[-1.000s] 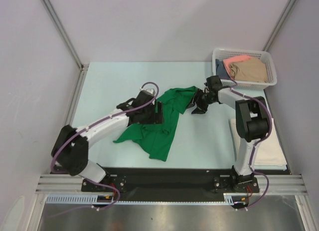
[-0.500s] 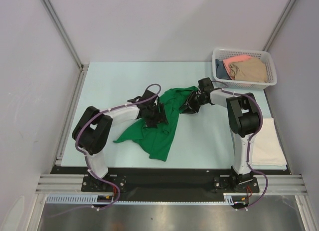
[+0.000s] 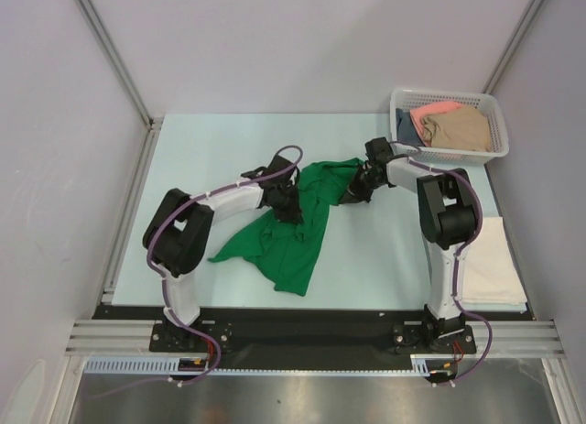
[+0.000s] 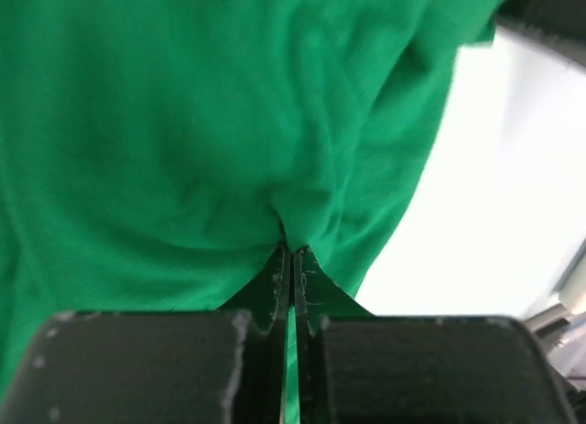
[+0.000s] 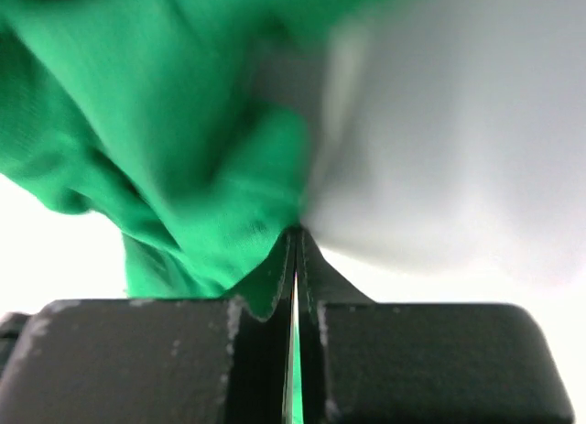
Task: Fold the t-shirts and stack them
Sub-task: Flatten the tshirt out
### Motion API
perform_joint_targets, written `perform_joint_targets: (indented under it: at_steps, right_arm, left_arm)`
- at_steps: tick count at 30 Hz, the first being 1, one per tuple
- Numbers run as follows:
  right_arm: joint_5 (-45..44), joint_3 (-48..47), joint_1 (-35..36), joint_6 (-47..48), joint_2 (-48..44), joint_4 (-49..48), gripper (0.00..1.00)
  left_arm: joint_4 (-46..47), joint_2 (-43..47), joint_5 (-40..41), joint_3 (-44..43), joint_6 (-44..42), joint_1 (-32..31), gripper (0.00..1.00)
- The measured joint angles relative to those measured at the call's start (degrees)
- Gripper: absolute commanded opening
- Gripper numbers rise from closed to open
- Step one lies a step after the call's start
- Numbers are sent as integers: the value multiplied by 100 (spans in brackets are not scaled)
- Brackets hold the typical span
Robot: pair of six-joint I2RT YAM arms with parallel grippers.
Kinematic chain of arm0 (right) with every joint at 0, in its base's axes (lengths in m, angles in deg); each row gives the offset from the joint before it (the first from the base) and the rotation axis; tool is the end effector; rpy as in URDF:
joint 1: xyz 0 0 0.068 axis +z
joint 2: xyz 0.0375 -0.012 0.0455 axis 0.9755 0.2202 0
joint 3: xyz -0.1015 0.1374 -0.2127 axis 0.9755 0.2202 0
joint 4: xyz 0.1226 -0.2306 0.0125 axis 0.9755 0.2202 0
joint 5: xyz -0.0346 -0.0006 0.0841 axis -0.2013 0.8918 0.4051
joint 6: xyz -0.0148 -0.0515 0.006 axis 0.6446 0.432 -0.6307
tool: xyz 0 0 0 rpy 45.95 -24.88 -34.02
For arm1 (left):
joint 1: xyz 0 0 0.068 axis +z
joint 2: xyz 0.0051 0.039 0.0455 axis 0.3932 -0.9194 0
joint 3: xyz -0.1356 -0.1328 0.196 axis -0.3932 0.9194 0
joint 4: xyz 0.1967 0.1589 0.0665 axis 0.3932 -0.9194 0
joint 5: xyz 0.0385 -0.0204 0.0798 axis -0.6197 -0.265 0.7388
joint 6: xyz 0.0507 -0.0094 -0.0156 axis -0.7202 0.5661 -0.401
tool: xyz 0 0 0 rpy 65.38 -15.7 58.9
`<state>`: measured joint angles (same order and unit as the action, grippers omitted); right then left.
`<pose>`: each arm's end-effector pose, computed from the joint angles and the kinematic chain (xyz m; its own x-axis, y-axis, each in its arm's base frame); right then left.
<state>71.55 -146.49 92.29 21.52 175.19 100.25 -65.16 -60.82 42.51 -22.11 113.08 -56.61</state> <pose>0.4147 0.1269 0.1340 -0.9173 0.3905 -0.0778 0.2742 0.7612 0.5877 0.3203 -0.2198 0.1675 -0.9576 -0.1568 -0.2415 -0.0346 0.8952 -0.4442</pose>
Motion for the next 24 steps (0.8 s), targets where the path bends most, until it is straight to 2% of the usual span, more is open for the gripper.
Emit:
perform_joint_targets:
  at_steps: [4,7,12,15,18,24]
  right_arm:
    - [-450,133,-42,678,-472,704,0]
    - [-807,511,-55,1071,-1226,1176,0]
    - [-1438,1180,-74,1497,-2605,1980,0]
    - [-1773,1521,-103,1655,-3270,2463,0]
    - [-2002,1655,-168,1749,-3567,2942,0]
    - [-2616,1443,-275,1965,-3773,3897,0]
  left_arm:
    - [-457,7,474,-525,-378,52,0]
    - [-763,72,927,-896,-715,256,0]
    - [-1283,142,1690,-1777,-1335,1113,0]
    - [-1545,2,2131,-2697,-1740,1613,0]
    - [-1751,-271,2614,-3532,-2135,1794,0]
    - [-2140,-973,3453,-4898,-2870,1709,0]
